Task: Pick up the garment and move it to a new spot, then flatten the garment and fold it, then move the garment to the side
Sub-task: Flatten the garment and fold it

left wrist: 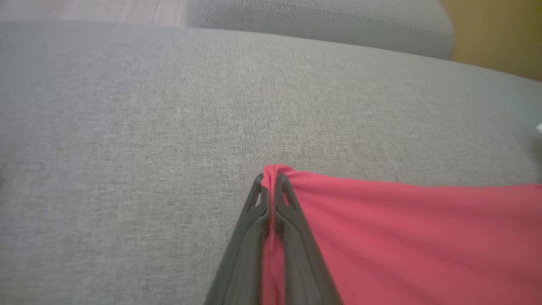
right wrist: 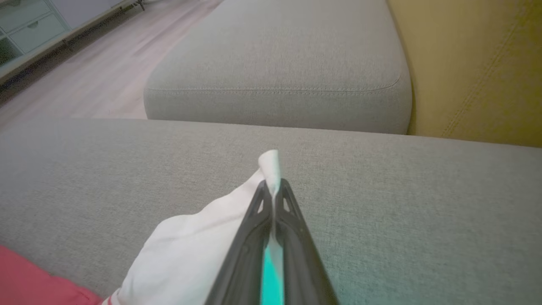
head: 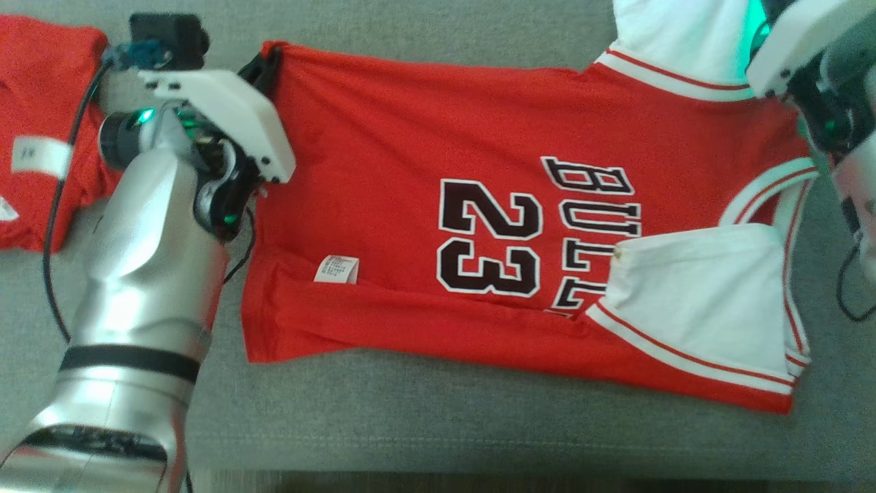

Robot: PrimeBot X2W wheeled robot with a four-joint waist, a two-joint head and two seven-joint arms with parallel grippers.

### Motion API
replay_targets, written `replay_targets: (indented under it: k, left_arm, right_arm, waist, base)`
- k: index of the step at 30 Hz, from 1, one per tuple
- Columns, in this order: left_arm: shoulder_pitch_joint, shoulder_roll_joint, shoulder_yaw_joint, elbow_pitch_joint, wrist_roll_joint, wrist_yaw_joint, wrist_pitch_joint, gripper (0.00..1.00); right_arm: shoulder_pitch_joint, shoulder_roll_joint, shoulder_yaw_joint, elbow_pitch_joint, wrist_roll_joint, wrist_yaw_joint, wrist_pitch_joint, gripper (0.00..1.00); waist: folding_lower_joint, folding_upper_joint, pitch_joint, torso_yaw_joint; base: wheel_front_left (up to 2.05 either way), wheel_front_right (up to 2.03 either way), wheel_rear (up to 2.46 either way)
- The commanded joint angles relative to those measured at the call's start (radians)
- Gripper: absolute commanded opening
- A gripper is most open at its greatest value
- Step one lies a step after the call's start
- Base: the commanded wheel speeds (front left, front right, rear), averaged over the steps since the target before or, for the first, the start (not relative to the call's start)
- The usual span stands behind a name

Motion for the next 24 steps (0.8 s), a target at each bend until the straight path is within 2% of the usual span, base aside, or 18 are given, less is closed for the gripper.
replay_targets:
  k: [1,4,14,19,24]
  left_arm:
    - [0.003,0.059,0.038,-0.049,-0.004,0.010,-0.031,0.00]
    - [0.033,0.076,0.048,-0.081,-0.005,0.019,-0.068,0.00]
    - [0.160,0.113,0.055,-0.215,-0.012,0.033,-0.111,0.00]
    - [0.295,0.133,0.062,-0.322,-0.017,0.056,-0.133,0.00]
    - [0.482,0.145,0.070,-0.426,-0.038,0.082,-0.146,0.00]
  right_arm:
    - [0.038,-0.023,0.015,-0.056,0.025,-0.001,-0.048,0.00]
    - [0.079,-0.048,0.028,-0.110,0.058,-0.001,-0.103,0.00]
    - [0.231,-0.100,0.042,-0.254,0.109,-0.001,-0.183,0.00]
    - [0.390,-0.097,0.037,-0.350,0.120,-0.001,-0.192,0.00]
    - [0.611,-0.065,-0.007,-0.452,0.131,-0.001,-0.183,0.00]
  waist:
    - [-0.0001,0.0000,-0.033,-0.018]
    - [-0.0001,0.0000,-0.065,-0.033]
    - [-0.0001,0.0000,-0.144,-0.070]
    - [-0.0001,0.0000,-0.172,-0.090]
    - [-0.0001,0.0000,-0.195,-0.110]
  base:
    - [0.00,0.00,0.00]
    - [0.00,0.00,0.00]
    - [0.00,0.00,0.00]
    - [0.00,0.00,0.00]
    - [0.00,0.00,0.00]
